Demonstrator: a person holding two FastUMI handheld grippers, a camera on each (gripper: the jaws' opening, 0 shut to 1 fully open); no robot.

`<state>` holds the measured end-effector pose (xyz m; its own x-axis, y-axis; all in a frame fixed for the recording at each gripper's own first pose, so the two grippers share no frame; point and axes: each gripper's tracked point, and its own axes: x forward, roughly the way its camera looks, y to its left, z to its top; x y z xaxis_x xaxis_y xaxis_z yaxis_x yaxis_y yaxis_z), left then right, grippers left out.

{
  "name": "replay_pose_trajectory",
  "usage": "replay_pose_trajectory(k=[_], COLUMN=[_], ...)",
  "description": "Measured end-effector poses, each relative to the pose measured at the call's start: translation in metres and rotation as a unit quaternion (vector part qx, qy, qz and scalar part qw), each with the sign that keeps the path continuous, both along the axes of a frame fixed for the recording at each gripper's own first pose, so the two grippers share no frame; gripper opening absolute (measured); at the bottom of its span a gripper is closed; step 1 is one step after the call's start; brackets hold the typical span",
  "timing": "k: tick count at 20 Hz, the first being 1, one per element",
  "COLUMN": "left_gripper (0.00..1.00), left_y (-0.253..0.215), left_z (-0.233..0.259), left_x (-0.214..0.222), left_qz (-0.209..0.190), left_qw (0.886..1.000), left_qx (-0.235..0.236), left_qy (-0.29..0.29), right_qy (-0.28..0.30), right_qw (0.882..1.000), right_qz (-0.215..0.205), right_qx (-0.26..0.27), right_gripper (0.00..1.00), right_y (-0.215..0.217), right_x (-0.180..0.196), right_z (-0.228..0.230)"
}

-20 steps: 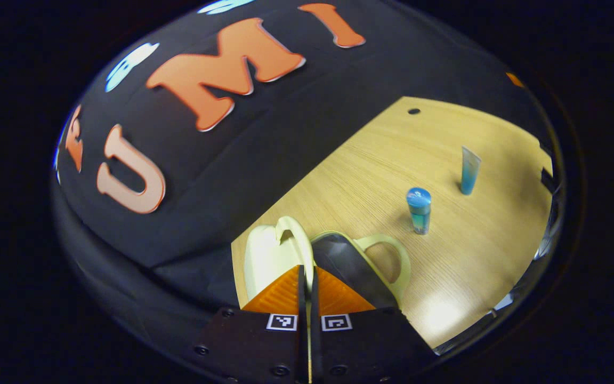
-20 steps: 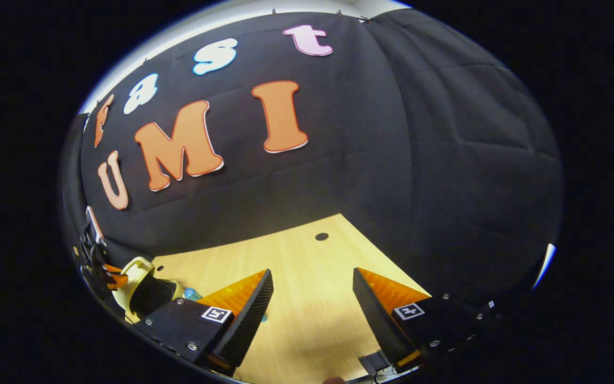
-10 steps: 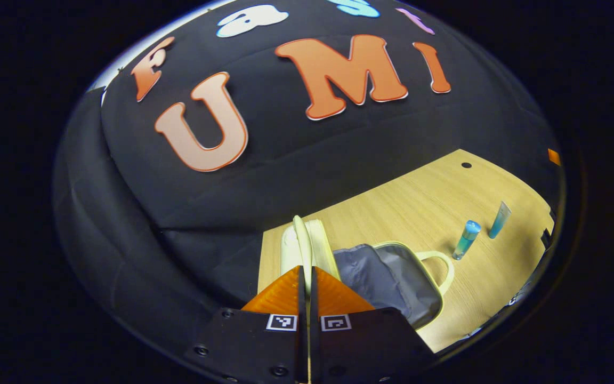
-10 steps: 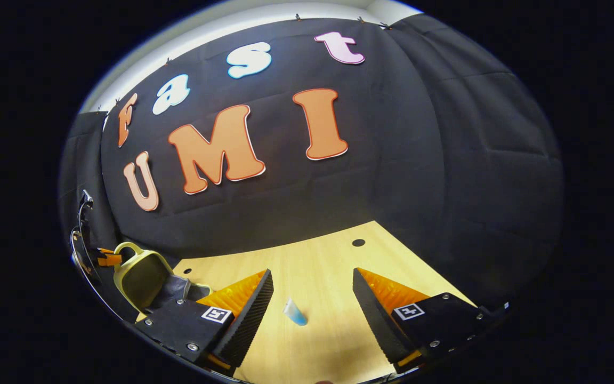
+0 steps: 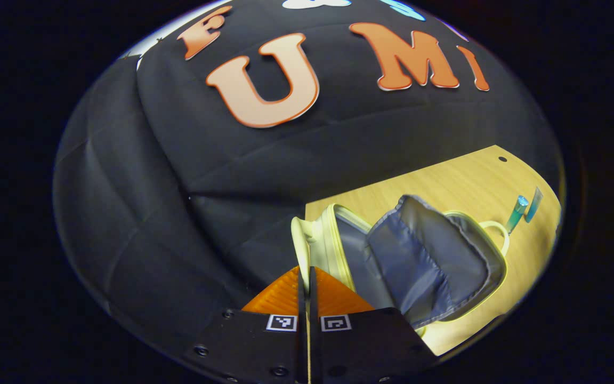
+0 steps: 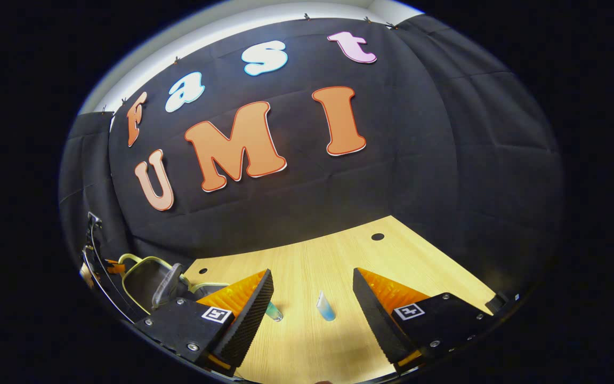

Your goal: First open the suitcase, pack the skin care products into it, and then close the suitcase.

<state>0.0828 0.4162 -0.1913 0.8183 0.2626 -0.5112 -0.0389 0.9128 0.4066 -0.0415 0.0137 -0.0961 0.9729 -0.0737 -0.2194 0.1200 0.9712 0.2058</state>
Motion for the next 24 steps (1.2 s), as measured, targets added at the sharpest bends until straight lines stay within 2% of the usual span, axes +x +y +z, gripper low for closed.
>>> replay_pose_trajectory(k=[6,11,14,16,18,20,22,24], left_gripper=[0.02,0.02,0.0,0.05,0.09,0.25,0.25,0.62], left_y=[0.094,0.129,0.132,0.135,0.141,0.142,0.149,0.158], left_z=[-0.103,-0.189,-0.212,-0.213,-0.215,-0.217,-0.208,-0.186], left_x=[-0.005,-0.01,-0.01,-0.01,-0.009,-0.011,-0.011,-0.012], left_qz=[0.04,0.053,0.052,0.046,0.043,0.053,0.07,0.093], left_qw=[0.995,0.982,0.978,0.977,0.98,0.98,0.985,0.988], left_qx=[-0.086,-0.174,-0.198,-0.204,-0.19,-0.181,-0.154,-0.118], left_qy=[0.026,0.043,0.044,0.042,0.047,0.056,0.045,0.022], right_qy=[0.004,0.022,0.024,0.02,0.023,0.025,0.029,0.031], right_qw=[1.0,0.999,0.998,0.998,0.998,0.998,0.998,0.998], right_qz=[-0.021,-0.028,-0.02,-0.025,-0.029,-0.03,-0.026,-0.019], right_qx=[-0.016,-0.035,-0.048,-0.054,-0.047,-0.043,-0.046,-0.051], right_gripper=[0.95,0.95,0.95,0.95,0.95,0.95,0.95,0.95], right_y=[0.028,0.051,0.062,0.06,0.059,0.057,0.055,0.05], right_x=[0.005,0.012,0.011,0.008,0.008,0.008,0.013,0.016], right_z=[-0.02,-0.041,-0.043,-0.042,-0.046,-0.047,-0.047,-0.043])
